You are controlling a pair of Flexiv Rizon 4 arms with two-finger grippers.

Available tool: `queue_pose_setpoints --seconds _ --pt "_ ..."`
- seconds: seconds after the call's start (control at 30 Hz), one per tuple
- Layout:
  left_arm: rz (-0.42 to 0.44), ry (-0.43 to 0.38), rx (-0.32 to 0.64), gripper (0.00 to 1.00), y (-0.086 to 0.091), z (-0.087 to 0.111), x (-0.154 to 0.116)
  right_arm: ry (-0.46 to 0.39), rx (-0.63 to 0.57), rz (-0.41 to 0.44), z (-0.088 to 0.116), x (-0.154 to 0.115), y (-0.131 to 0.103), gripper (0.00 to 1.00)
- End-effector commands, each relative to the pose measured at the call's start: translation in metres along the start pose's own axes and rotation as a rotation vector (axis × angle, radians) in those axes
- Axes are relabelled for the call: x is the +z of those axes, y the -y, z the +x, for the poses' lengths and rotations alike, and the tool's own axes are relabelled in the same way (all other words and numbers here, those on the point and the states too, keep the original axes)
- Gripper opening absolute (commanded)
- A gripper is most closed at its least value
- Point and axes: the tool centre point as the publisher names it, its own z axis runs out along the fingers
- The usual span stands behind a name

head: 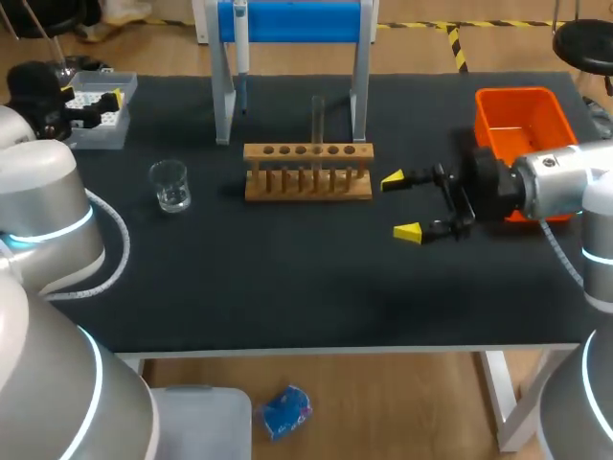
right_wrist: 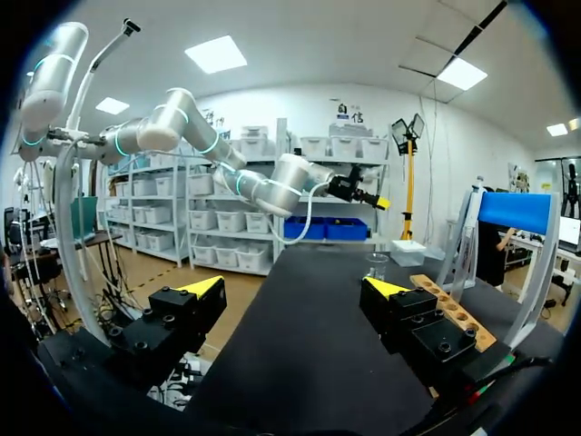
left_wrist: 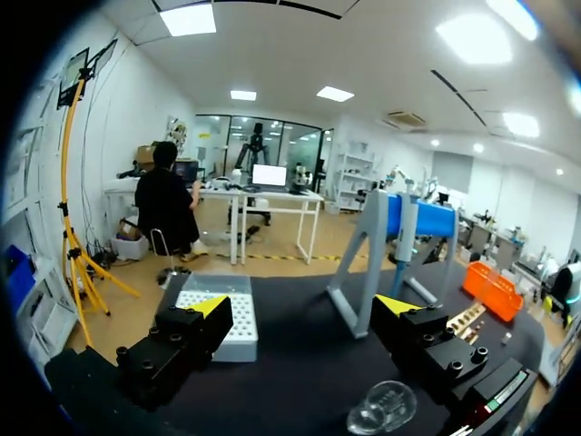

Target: Invert the test tube, pick up the pipette, mount the tip to pipette, aspirate from beaker and dispense into the tube, eject the tip, return the pipette, and cap with the stopper.

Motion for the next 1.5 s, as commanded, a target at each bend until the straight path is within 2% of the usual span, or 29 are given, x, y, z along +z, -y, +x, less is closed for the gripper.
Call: queue_pose_setpoints --seconds 0.03,0.17,0.23,0.43,0.57,0.6,0.87,1.37,1.43,1.5 --pt "-0.019 -0.006 0.029 1.0 -0.001 -0.017 0.011 0.0 -0.001 0.0 0.0 0.0 0.0 1.0" --pt "-0.086 -0.044 0.063 1.0 -0.003 -0.034 0.02 0.0 -0.001 0.0 0.0 0.0 0.0 1.0" --pt "-0.131 -0.041 0.109 1.0 -0.007 -0.043 0.027 0.0 -0.001 0.0 0.0 0.0 0.0 1.0" --pt "-0.226 -0.05 0.131 1.0 -0.017 -0.063 0.048 0.0 -0.001 0.0 0.0 0.0 0.0 1.0" --pt "-0.274 -0.061 0.114 1.0 -0.024 -0.075 0.063 0.0 -0.001 0.0 0.0 0.0 0.0 1.0" --pt "-0.279 -0.092 0.075 1.0 -0.025 -0.077 0.066 0.0 -0.001 0.0 0.0 0.0 0.0 1.0" --pt "-0.286 -0.081 0.085 1.0 -0.018 -0.086 0.091 0.0 -0.001 0.0 0.0 0.0 0.0 1.0" --pt "-0.276 -0.069 0.076 1.0 -0.017 -0.086 0.093 0.0 -0.001 0.0 0.0 0.0 0.0 1.0" --pt "-0.253 -0.042 0.111 1.0 -0.017 -0.08 0.094 0.0 -0.001 0.0 0.0 0.0 0.0 1.0" --pt "-0.234 -0.031 0.1 1.0 -0.018 -0.079 0.097 0.0 -0.001 0.0 0.0 0.0 0.0 1.0"
